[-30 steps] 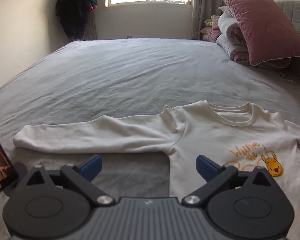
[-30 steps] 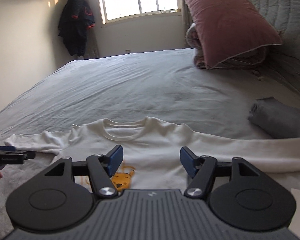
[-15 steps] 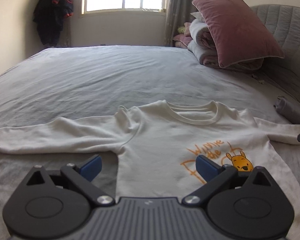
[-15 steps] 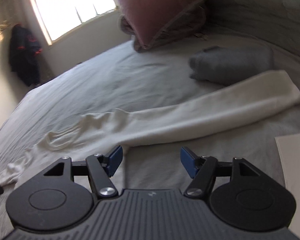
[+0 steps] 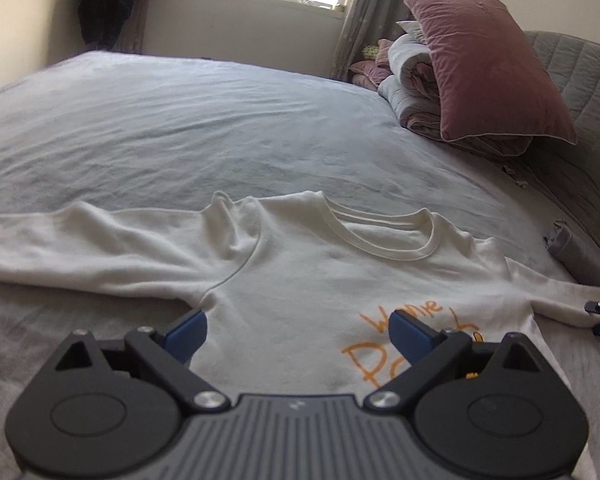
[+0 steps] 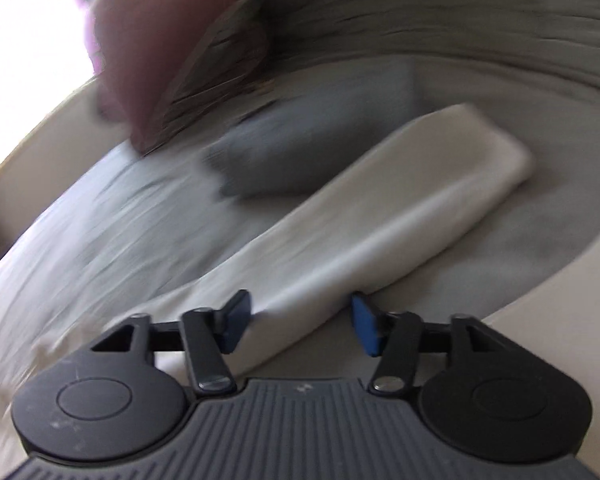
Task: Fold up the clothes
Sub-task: 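Move the right gripper to the sleeve cuff and pinch it, then fold the pinched sleeve across the chest with the right gripper and release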
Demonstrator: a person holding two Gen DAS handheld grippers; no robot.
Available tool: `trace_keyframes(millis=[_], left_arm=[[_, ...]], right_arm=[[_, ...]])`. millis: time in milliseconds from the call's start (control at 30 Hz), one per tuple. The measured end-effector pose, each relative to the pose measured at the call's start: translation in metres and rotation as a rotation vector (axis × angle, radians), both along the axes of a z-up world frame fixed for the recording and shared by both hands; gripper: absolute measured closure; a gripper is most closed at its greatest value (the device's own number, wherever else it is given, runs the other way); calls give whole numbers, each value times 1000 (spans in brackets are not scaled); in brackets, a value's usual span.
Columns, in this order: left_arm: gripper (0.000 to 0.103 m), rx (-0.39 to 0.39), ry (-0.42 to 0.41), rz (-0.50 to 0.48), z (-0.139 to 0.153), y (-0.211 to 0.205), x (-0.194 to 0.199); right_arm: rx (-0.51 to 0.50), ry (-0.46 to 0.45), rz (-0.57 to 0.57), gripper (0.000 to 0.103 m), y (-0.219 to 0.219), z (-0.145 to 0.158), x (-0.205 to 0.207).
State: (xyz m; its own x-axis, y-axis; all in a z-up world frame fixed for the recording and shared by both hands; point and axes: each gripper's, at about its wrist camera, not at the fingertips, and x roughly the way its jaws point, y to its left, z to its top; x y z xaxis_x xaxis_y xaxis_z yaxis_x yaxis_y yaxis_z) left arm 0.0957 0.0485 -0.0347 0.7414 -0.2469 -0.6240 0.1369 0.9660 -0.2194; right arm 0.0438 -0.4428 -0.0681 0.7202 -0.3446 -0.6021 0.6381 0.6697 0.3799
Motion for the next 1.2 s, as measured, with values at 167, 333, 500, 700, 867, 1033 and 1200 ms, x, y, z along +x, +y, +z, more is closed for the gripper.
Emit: trace_keyframes(millis=[167, 333, 500, 700, 867, 1033, 1200], left_arm=[[12, -65, 23, 28, 3, 13, 5], [36, -150, 63, 11, 2, 21, 11], [39, -174, 58, 7, 7, 25, 12], [39, -184, 56, 10, 11, 30, 13], [39, -194, 50, 9, 15, 35, 15], [40, -195, 44, 12, 20, 39, 15], [43, -185, 42, 17, 23, 42, 15]], right_arm=[[6, -36, -107, 69, -12, -2, 2], [-33, -82, -100, 93, -4, 7, -3], [-154, -132, -42, 94, 19, 39, -5], [-350, -168, 98, 94, 68, 81, 2], [-503, -181, 231, 94, 122, 106, 13], [-621, -170, 407, 94, 179, 113, 26], [-678, -155, 577, 94, 234, 100, 34]])
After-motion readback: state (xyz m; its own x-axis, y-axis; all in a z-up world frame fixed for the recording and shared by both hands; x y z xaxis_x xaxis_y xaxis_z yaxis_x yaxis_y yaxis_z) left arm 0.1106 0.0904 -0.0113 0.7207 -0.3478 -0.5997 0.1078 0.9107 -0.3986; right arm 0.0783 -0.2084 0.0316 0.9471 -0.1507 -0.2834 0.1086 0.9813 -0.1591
